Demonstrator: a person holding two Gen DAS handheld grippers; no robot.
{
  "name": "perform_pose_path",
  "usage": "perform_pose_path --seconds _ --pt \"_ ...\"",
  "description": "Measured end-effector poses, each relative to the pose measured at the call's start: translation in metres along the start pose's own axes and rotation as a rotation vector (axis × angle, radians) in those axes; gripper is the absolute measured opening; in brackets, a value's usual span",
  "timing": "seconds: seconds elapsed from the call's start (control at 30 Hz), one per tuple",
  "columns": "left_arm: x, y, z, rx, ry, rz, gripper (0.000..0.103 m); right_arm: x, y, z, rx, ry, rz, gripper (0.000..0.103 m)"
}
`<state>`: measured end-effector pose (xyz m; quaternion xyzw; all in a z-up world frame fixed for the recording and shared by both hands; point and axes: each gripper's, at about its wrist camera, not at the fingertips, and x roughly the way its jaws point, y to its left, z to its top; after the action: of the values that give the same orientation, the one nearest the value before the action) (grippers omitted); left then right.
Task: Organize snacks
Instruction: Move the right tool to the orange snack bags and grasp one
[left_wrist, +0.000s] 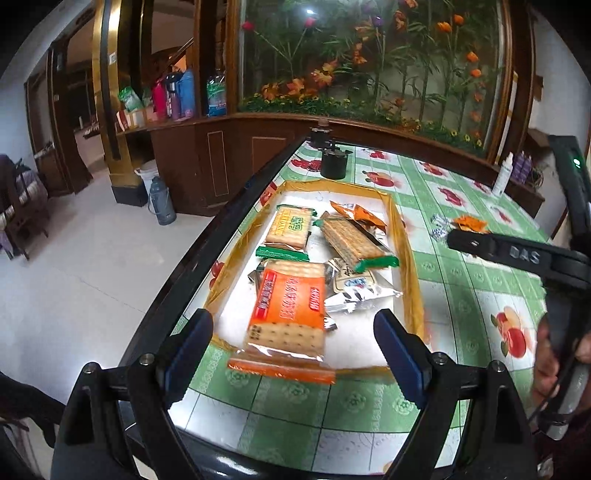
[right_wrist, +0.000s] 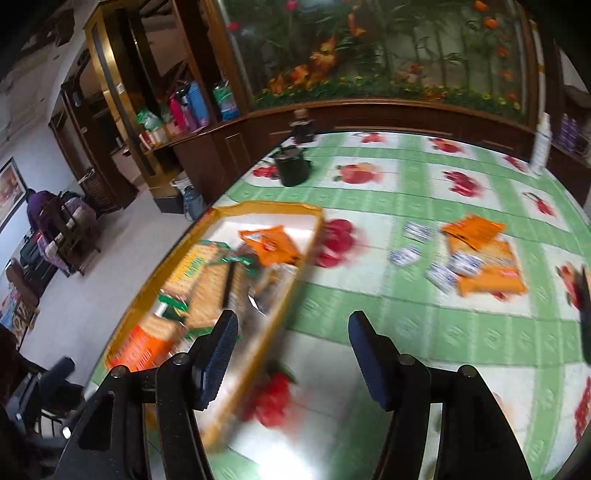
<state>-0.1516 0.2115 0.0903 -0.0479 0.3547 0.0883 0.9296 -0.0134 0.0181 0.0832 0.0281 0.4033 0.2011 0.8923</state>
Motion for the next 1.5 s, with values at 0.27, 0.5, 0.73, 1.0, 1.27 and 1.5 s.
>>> perform_pose_path --seconds 0.27,0.5,0.73,1.0,1.27,1.5 --pt "-0.008 -0.028 -0.005 0.071 0.007 0.027 0.088 -0.024 -0.048 -0.024 0.044 -0.012 -0.050 0.067" --pt "-0.005 -0.051 -0.005 0.123 0.028 0.018 0.088 -0.035 -0.091 -0.033 0.117 -0.021 -0.074 0.067" --pt "0.002 -0.070 -0.006 0.167 0.054 0.013 0.088 -0.039 -0.125 -0.042 0.185 -0.020 -0.086 0.067" --pt "0.007 -0.086 -0.009 0.186 0.082 -0.032 0.088 -0.045 -0.162 -0.049 0.263 -0.028 -0.112 0.067" --pt "0.008 -0.095 -0.013 0.186 0.082 -0.118 0.088 -0.043 -0.205 -0.041 0.366 -0.028 -0.152 0.067" --pt "0.011 -0.100 -0.014 0.185 0.085 -0.166 0.088 -0.006 -0.222 0.010 0.409 -0.020 -0.193 0.067"
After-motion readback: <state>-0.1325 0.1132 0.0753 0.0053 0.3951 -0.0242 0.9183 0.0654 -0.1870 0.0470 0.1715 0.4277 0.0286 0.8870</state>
